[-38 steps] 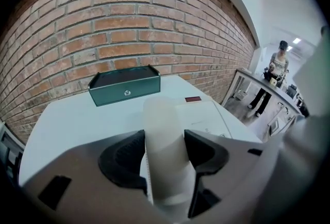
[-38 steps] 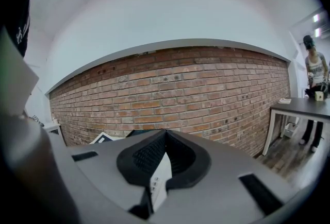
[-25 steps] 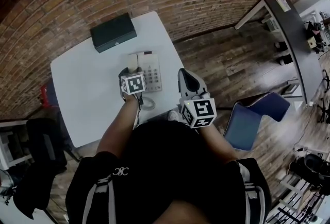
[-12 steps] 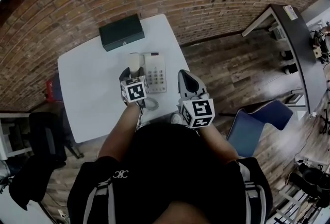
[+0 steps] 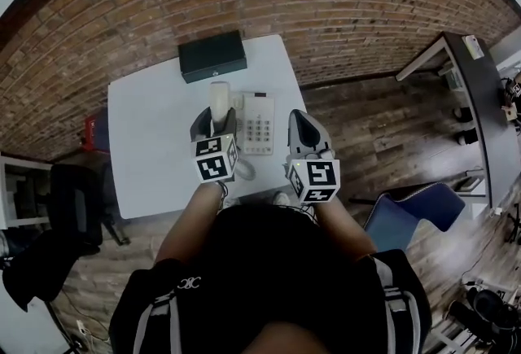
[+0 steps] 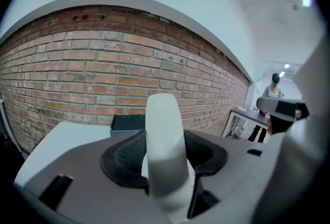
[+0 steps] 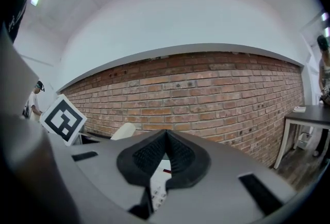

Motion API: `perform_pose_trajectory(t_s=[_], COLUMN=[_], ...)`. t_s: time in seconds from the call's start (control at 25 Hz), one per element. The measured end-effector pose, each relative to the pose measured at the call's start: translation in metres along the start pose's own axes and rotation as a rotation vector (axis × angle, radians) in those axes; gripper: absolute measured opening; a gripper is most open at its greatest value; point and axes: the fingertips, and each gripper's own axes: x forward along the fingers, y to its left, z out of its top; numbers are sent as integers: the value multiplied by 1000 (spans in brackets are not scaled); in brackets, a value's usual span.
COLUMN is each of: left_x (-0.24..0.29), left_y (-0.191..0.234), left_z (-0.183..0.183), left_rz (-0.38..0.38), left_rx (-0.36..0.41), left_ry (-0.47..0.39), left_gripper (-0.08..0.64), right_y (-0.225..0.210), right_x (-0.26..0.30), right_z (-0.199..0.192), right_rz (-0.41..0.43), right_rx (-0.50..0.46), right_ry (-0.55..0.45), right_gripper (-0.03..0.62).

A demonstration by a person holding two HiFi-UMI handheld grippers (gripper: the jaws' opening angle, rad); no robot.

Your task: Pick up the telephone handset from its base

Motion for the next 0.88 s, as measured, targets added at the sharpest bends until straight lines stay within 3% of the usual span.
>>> perform_pose_trajectory(t_s=[0.24,0.44,0.88], left_x=[-39,-69,-87], left_y=[-2,-3,3], left_z=[38,53,60], left_rz=[2,-6,-13], left_rx=[45,48,19], left_ry=[-122,-200,-243], left_gripper=[221,221,221], right_y=[9,13,25], right_x=[8,10,10], right_z=[14,20,25], right_rz=[88,87,101], right_rx=[76,61,44], right_ry=[-41,-63,-86], right_gripper=[-3,-3,-3])
